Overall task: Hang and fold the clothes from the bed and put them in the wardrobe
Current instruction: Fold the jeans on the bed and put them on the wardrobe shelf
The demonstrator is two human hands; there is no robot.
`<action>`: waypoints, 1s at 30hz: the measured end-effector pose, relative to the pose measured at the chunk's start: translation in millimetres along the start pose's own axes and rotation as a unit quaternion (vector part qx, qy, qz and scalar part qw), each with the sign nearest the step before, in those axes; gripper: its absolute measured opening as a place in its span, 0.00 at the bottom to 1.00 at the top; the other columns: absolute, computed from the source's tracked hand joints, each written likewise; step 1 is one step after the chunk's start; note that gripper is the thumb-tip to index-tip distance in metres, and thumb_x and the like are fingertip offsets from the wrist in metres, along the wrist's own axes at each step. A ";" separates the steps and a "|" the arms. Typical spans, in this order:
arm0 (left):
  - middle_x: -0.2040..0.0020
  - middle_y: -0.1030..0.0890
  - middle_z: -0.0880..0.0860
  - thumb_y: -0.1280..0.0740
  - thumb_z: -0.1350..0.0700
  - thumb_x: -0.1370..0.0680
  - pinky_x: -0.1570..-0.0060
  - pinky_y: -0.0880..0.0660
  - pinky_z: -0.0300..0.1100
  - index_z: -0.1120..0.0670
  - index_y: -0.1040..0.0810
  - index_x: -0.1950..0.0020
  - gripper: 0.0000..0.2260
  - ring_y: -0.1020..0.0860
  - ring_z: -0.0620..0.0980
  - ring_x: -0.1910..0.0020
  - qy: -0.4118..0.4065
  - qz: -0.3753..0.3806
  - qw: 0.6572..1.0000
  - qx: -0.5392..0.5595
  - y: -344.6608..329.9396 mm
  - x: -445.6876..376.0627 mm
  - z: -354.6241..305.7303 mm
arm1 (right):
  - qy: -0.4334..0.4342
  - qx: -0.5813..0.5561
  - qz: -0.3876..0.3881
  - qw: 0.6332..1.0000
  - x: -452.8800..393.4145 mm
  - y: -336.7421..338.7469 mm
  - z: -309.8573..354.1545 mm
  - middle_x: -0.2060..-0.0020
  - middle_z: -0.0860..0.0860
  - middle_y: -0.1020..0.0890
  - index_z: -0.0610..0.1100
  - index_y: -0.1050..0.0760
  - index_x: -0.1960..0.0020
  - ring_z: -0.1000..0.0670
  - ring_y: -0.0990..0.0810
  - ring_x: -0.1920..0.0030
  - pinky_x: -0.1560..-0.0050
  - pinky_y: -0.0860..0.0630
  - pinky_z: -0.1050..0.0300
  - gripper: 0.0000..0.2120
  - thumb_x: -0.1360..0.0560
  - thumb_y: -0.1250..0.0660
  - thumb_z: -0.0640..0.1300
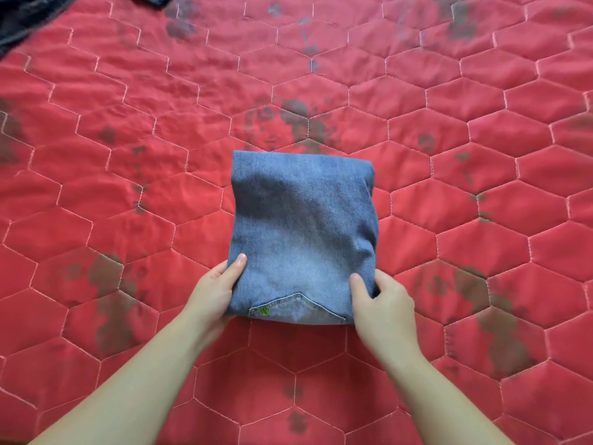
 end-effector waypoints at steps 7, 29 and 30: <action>0.54 0.14 0.53 0.34 0.45 0.22 0.57 0.21 0.42 0.58 0.16 0.54 0.17 0.16 0.50 0.55 -0.045 -0.077 0.992 -0.092 -2.0 0.7 2.1 | -0.093 -0.280 -0.024 0.955 -11.0 -5.2 9.8 0.75 0.48 0.30 0.24 0.28 0.59 0.57 0.33 0.72 0.72 0.34 0.67 0.14 0.23 0.42 0.36; 0.76 0.40 0.46 0.40 0.43 0.21 0.72 0.42 0.42 0.54 0.41 0.72 0.25 0.41 0.47 0.74 -0.204 -0.197 0.857 -0.430 -2.2 -8.8 -2.1 | 0.405 0.393 0.036 0.825 -156.1 -82.0 155.3 0.51 0.42 0.18 0.49 0.32 0.63 0.41 0.20 0.50 0.52 0.36 0.49 0.23 0.20 0.52 0.63; 0.76 0.39 0.46 0.40 0.41 0.21 0.72 0.42 0.43 0.54 0.41 0.72 0.25 0.41 0.48 0.73 -0.196 -0.198 0.861 -0.426 -4.9 -8.5 -2.9 | 0.394 0.380 0.017 0.837 -164.0 -80.2 157.5 0.51 0.41 0.18 0.48 0.31 0.64 0.39 0.20 0.50 0.56 0.37 0.50 0.24 0.20 0.51 0.62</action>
Point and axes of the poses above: each hand's wrist, its own x-axis away from the middle knuckle, its own y-axis out of the back of the hand, z = x × y, the point moved 2 cm from there along -x, towards the middle knuckle
